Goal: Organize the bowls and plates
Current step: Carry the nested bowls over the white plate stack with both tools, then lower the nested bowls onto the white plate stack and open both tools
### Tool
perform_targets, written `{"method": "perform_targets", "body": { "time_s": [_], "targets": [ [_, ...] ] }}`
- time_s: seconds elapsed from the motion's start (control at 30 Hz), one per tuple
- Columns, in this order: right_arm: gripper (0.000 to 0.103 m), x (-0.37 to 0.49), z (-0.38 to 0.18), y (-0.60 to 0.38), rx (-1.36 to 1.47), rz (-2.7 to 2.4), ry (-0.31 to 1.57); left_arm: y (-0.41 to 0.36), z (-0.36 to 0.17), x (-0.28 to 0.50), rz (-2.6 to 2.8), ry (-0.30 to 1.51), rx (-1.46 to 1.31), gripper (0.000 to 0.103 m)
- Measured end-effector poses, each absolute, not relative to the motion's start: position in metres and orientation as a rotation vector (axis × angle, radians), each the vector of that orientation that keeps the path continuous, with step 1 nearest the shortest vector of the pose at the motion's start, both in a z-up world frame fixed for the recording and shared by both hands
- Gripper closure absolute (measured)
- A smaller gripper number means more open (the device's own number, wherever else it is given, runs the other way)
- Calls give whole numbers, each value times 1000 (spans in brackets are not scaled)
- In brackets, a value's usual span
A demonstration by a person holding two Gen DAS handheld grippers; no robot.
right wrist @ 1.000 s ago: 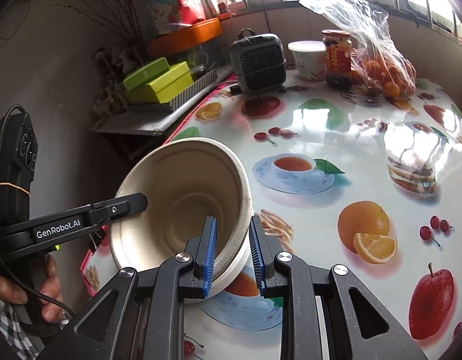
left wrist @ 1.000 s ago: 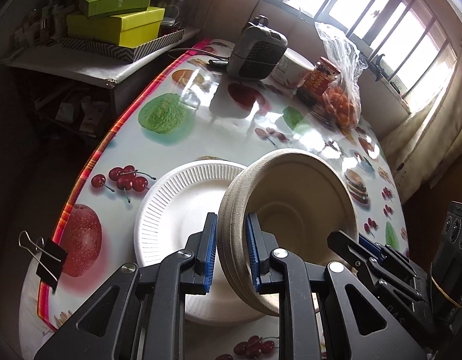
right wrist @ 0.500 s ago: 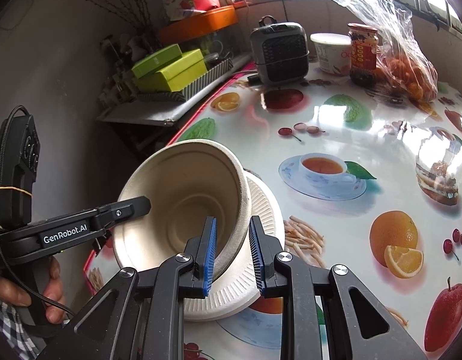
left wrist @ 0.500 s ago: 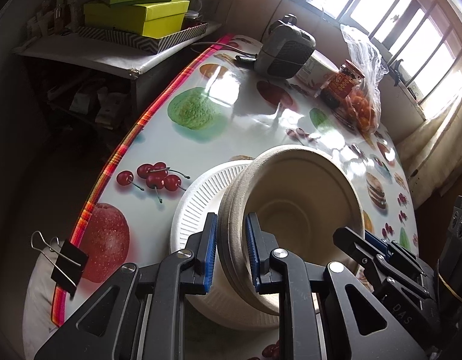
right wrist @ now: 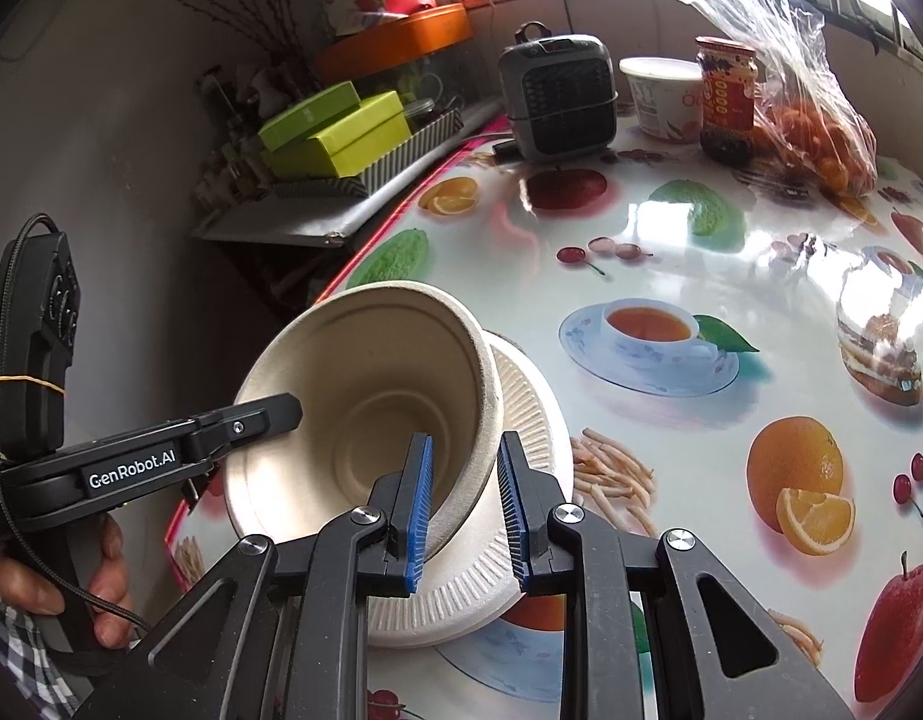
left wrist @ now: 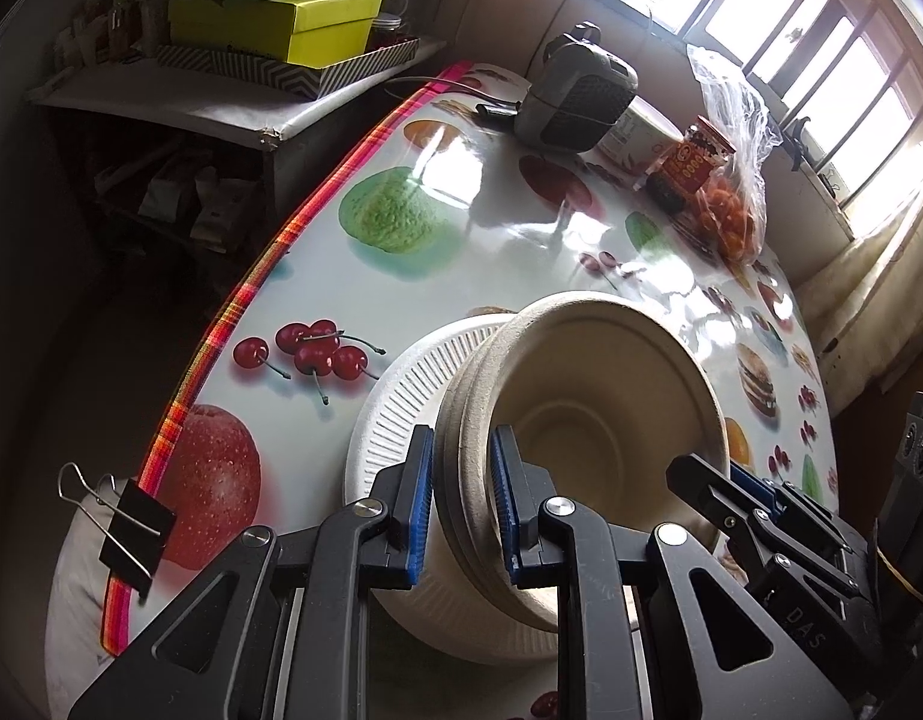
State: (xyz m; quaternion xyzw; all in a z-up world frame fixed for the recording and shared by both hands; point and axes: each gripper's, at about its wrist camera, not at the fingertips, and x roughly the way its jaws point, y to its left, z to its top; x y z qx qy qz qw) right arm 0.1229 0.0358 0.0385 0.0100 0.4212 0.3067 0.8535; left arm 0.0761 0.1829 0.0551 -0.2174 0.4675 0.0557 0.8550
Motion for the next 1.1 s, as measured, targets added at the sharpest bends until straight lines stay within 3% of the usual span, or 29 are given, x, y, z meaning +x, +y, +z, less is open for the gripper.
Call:
{"method": "perform_targets", "body": {
  "time_s": [0.57, 1.03, 1.1],
  "targets": [
    [81, 122, 40, 32, 28, 633, 882, 182, 55, 77, 115, 978, -448, 82],
    [65, 121, 43, 31, 31, 632, 873, 177, 59, 77, 100, 963, -443, 77],
    [63, 121, 43, 31, 31, 632, 872, 178, 59, 78, 96, 961, -445, 70]
  ]
}}
